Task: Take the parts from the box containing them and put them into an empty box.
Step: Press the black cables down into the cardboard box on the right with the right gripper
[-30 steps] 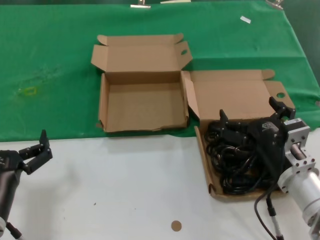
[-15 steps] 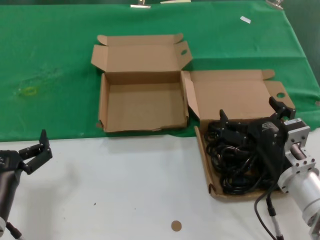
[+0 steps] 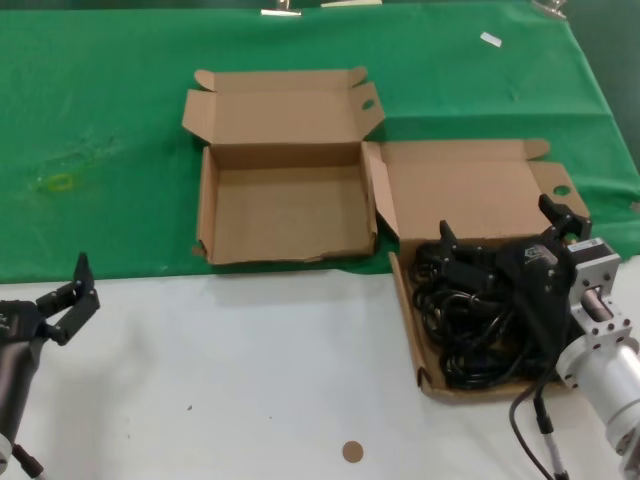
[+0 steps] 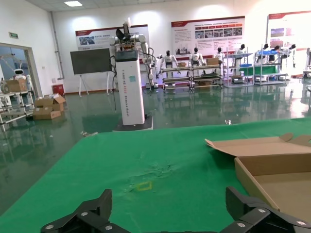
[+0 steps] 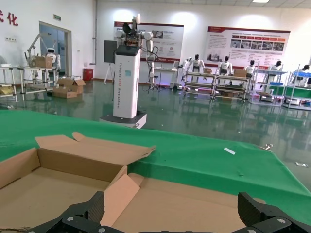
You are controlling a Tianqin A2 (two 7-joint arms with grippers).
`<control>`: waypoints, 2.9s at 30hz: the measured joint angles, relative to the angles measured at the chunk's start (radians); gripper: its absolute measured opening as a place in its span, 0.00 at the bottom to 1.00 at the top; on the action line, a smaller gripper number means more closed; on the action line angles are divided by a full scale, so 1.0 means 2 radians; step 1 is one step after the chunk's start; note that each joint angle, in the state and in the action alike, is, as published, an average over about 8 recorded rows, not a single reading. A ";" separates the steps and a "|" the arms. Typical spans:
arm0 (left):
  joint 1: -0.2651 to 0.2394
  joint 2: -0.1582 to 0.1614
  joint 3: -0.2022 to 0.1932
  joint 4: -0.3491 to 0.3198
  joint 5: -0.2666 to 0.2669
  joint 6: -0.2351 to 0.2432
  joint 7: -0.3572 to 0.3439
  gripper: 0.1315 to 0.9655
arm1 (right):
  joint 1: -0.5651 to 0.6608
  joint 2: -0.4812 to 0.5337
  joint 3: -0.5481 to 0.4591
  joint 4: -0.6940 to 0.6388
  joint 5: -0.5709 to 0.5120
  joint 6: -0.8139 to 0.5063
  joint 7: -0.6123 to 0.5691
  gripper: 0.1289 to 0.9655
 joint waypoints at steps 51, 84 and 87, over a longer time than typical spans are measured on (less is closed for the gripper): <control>0.000 0.000 0.000 0.000 0.000 0.000 0.000 0.01 | 0.121 0.387 -0.150 -0.031 0.025 -0.309 -0.007 1.00; 0.000 0.000 0.000 0.000 0.000 0.000 0.000 0.01 | 0.306 0.287 -0.208 -0.177 -0.138 -0.498 -0.068 0.83; 0.000 0.000 0.000 0.000 0.000 0.000 0.000 0.01 | 0.310 0.284 -0.209 -0.178 -0.143 -0.505 -0.069 0.76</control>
